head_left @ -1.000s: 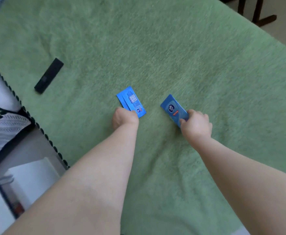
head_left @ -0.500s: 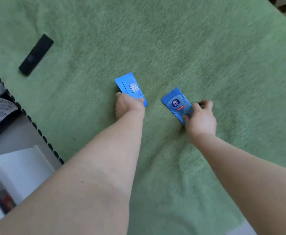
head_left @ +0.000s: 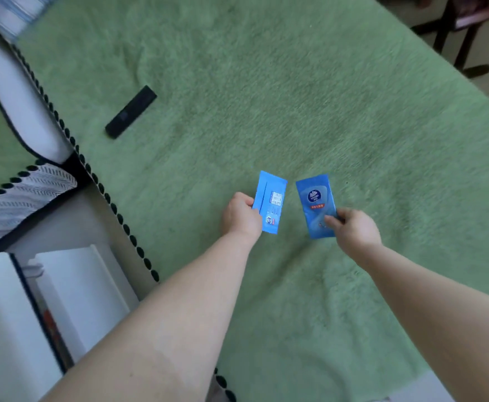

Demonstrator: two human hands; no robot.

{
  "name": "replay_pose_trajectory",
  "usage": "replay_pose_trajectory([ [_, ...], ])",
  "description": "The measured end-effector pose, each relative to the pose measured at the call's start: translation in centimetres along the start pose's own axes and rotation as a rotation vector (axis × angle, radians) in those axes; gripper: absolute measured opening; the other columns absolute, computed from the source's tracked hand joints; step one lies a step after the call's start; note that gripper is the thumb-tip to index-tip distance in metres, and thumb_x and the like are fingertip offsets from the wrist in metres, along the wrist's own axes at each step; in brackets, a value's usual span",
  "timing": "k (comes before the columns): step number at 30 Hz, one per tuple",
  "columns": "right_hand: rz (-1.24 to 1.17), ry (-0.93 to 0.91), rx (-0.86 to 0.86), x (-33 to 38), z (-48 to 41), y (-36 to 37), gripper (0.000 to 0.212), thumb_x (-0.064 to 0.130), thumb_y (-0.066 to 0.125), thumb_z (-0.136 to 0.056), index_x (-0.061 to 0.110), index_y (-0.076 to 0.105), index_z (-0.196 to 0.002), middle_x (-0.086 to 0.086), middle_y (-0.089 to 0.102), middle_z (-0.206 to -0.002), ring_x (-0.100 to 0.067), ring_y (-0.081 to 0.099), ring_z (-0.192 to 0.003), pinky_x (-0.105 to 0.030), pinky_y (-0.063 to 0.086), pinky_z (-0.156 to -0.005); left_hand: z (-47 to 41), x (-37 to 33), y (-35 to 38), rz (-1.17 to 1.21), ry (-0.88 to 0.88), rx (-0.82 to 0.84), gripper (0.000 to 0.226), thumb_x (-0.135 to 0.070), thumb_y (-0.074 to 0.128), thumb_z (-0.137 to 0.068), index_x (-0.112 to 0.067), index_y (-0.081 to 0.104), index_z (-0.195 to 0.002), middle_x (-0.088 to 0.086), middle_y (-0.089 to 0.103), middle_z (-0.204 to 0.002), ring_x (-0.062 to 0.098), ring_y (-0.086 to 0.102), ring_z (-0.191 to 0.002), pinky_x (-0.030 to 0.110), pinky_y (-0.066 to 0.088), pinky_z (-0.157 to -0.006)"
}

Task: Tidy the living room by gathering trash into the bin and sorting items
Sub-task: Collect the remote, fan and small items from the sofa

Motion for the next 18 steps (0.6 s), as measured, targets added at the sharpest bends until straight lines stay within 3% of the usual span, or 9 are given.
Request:
replay_pose_trajectory([
  [6, -0.274, -0.098, 0.055, 6.3, 7.2, 3.0, 0.006, 0.016, 0.063, -0.088, 0.020, 0.061, -0.091, 0.007, 0.057, -0.073, -0.017, 0.052, -0.075, -0.028, 0.038, -0.066, 3.2, 3.4, -5.6, 0.082, 0.007, 0.029, 0.014, -0.011, 0.053, -0.089, -0.016, 0.061, -0.099, 0.004, 0.067, -0.105, 0.026, 0.061, -0.096, 0.030, 0.047, -0.078],
  [14, -0.364, -0.024, -0.002, 11.9, 16.8, 5.7, 0.015, 0.019, 0.063, -0.087, 0.016, 0.063, -0.103, -0.002, 0.067, -0.092, -0.021, 0.059, -0.084, -0.032, 0.045, -0.075, 8.5, 7.6, -14.2, 0.249, 0.062, 0.145, 0.009, -0.009, 0.055, -0.086, -0.017, 0.054, -0.090, 0.000, 0.059, -0.088, 0.019, 0.052, -0.078, 0.024, 0.039, -0.066],
  [18, -0.395, -0.001, 0.013, 14.2, 20.7, 7.7, 0.015, 0.021, 0.064, -0.087, 0.016, 0.065, -0.101, 0.000, 0.066, -0.086, -0.013, 0.053, -0.066, -0.030, 0.043, -0.066, 10.1, 9.3, -17.2, 0.283, 0.091, 0.218, 0.011, -0.008, 0.058, -0.085, -0.017, 0.055, -0.091, 0.005, 0.064, -0.094, 0.020, 0.054, -0.080, 0.024, 0.041, -0.070],
])
Point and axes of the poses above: each hand's wrist, its own z-axis away from the middle knuckle, its own y-axis out of the palm, x = y × z, the point moved 8 cm from there along -z, towards the middle knuckle
